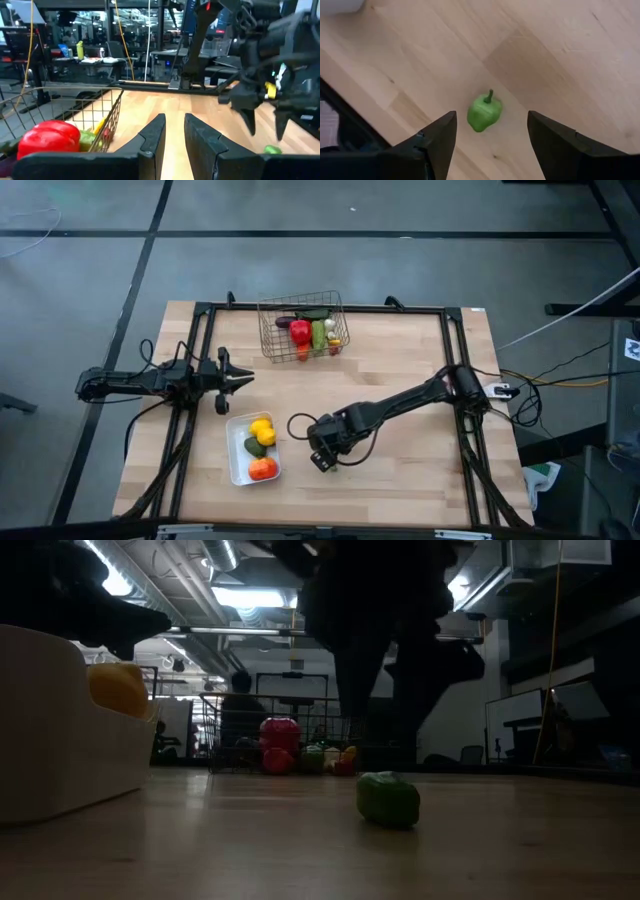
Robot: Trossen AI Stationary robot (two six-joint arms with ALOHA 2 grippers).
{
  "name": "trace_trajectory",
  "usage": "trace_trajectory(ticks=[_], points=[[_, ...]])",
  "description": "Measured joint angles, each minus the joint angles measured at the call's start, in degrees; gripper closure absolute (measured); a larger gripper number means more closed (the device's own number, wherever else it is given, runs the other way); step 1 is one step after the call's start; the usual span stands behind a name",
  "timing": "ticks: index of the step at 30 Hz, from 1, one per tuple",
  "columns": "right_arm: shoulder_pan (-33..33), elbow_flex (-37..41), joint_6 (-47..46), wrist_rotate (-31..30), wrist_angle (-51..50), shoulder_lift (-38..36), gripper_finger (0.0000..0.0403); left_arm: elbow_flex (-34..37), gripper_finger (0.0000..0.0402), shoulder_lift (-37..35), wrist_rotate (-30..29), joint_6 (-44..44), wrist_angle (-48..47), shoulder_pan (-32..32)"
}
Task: Sort produce into baskets
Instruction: Put the green bell pepper into the gold wire basket
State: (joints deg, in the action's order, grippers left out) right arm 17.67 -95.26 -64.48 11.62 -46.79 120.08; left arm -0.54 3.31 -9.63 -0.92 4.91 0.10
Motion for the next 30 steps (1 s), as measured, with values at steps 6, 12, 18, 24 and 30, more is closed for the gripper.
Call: trace_trajectory(ticks=[6,12,18,24,30], points=[[0.0,0.0,-1.4,0.0,0.8,1.6,0.0162,0.0,0.0334,0.0,0.0,-3.5,-0.1,0.0],[0.4,-0.1,-1.9,0.6,2.9,2.5,0.0162,0.0,0.0334,0.1,0.0,-2.2,-1.0,0.0],[0.4,0.1,-3.6,3.6,3.4,4.5,0.0162,0.0,0.0334,0.1,-0.1,-2.2,-1.7,0.0],[0.4,0.0,-4.3,4.6,5.1,5.4,0.0162,0.0,0.0334,0.2,-0.2,-2.1,-2.7,0.0],[0.3,0.0,-4.4,5.0,5.0,5.5,0.0162,0.0,0.0334,0.3,-0.3,-1.7,-2.7,0.0]])
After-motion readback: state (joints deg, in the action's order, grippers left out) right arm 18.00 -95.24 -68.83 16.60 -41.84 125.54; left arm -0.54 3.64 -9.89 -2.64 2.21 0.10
